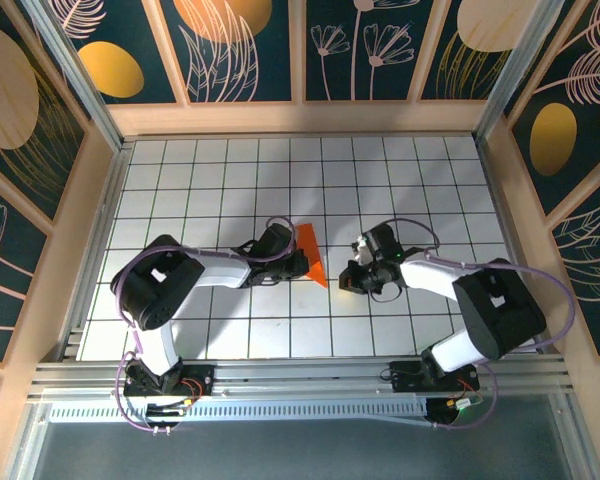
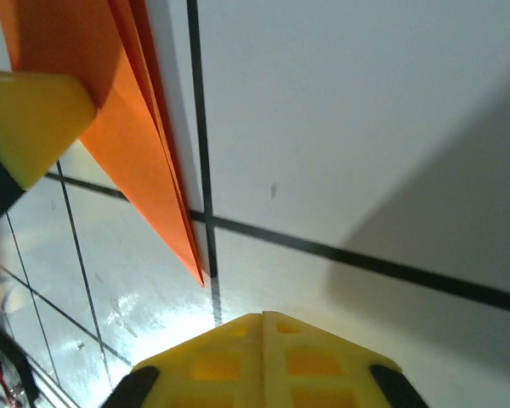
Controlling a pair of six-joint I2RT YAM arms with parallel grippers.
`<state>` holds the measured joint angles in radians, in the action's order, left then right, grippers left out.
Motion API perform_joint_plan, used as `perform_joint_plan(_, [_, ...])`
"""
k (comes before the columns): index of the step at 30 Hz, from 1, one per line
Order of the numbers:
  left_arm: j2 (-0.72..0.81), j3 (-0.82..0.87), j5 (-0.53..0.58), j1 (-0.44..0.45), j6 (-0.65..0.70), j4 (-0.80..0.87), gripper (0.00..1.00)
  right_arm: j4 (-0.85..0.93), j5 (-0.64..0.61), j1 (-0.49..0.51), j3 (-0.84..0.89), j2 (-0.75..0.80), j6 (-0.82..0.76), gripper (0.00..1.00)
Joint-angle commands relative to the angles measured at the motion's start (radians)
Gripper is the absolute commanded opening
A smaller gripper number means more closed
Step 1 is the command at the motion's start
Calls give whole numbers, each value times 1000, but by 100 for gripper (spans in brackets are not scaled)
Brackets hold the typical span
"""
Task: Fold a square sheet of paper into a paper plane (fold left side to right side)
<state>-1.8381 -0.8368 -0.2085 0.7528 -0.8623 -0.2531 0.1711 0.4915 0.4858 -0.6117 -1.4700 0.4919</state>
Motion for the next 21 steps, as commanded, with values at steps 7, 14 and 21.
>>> perform_joint_plan(7, [-70,-130,-40,-37,97,83,7,-69,-28,-74,-74,38,-241,47])
perform_joint_plan(14, [18,-146,-74,-95,75,59,30,-211,11,-63,-90,-21,-307,55])
perform_joint_plan(21, [169,-22,-44,-176,39,35,49,-177,-33,19,-209,-150,-415,54])
